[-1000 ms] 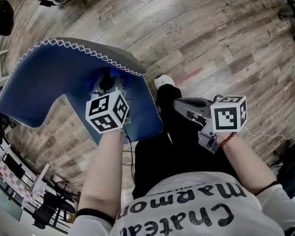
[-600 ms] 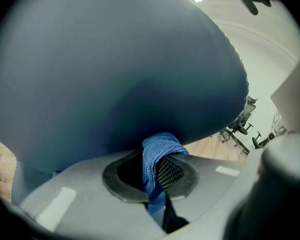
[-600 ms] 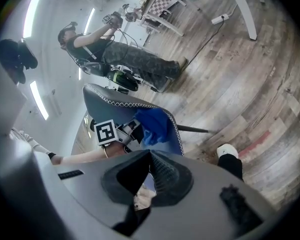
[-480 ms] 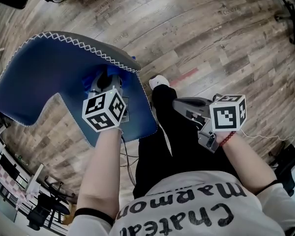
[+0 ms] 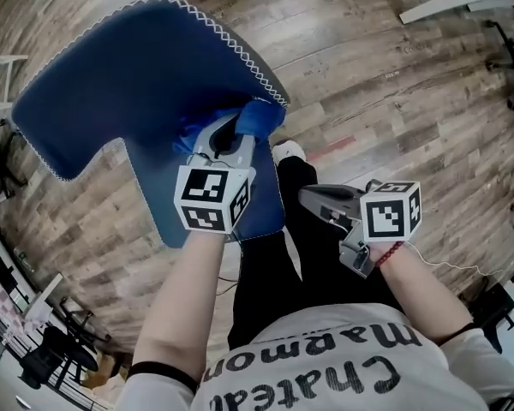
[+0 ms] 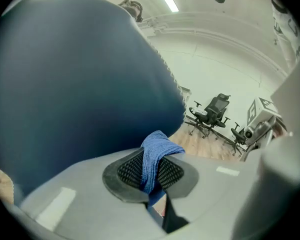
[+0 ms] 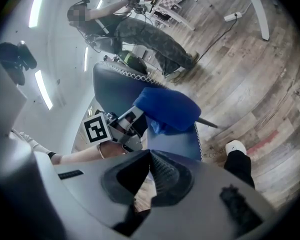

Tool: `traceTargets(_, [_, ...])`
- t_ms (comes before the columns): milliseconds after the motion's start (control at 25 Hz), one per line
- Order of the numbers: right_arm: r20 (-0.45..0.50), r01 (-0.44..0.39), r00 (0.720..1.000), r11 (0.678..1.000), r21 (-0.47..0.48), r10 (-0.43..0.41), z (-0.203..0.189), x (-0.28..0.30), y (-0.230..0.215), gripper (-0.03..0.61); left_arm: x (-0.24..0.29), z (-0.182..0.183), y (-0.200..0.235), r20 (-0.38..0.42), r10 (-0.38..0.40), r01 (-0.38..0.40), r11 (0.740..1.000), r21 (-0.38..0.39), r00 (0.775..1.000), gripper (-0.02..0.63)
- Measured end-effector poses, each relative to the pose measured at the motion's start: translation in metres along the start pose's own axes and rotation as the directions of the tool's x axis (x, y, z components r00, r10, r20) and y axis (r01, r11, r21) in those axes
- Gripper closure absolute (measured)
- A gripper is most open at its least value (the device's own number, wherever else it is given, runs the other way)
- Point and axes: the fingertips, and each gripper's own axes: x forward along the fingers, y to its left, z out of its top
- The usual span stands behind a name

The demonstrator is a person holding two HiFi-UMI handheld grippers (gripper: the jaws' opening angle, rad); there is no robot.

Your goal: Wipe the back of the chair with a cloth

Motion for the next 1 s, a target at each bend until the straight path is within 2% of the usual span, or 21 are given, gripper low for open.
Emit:
traceTargets(160, [-0.009,-0.007,1.0,0.999,-0.042,0.006,-0.006,0.011,0.024,0.564,-0.035,0.004,0.019,0.017,0.052,-0.052,0.998,-0.037,0.998,0.575])
traceTargets(280, [-0.005,-0.025,1.0,0.998,-0.051,0.025,-0.013,0.021,0.046,0.563,-0.066,-0.005,0.047,-0.009,0.124,-0.125,0.99,-0.062,0.992,0.575])
traceTargets(360, [-0.025,-0.035,0.999,0.998,-0.059,0.034,-0.02,0.031,0.059,0.563,-0.089,-0.008,0.07,-0.008,0.181,-0.18,0.978,-0.107,0.984,0.575])
traceTargets(560, [-0.058,-0.059,0.997,0.99,-0.129,0.052,-0.03,0.05,0.094,0.563,-0.164,-0.004,0.1,0.07,0.259,-0.245,0.956,-0.159,0.963,0.575])
traceTargets(720, [-0.025,-0.066,0.998,0.976,-0.21,0.062,-0.024,0.057,0.134,0.563,-0.229,0.011,0.105,0.161,0.294,-0.257,0.942,-0.214,0.942,0.575])
traceTargets(840, [0.011,-0.074,0.997,0.965,-0.252,0.08,-0.022,0.063,0.172,0.563,-0.276,0.024,0.101,0.223,0.288,-0.23,0.939,-0.254,0.931,0.575])
traceTargets(1000, [0.023,-0.091,0.994,0.937,-0.337,0.105,-0.017,0.073,0.225,0.563,-0.338,0.044,0.089,0.302,0.27,-0.207,0.952,-0.225,0.914,0.575])
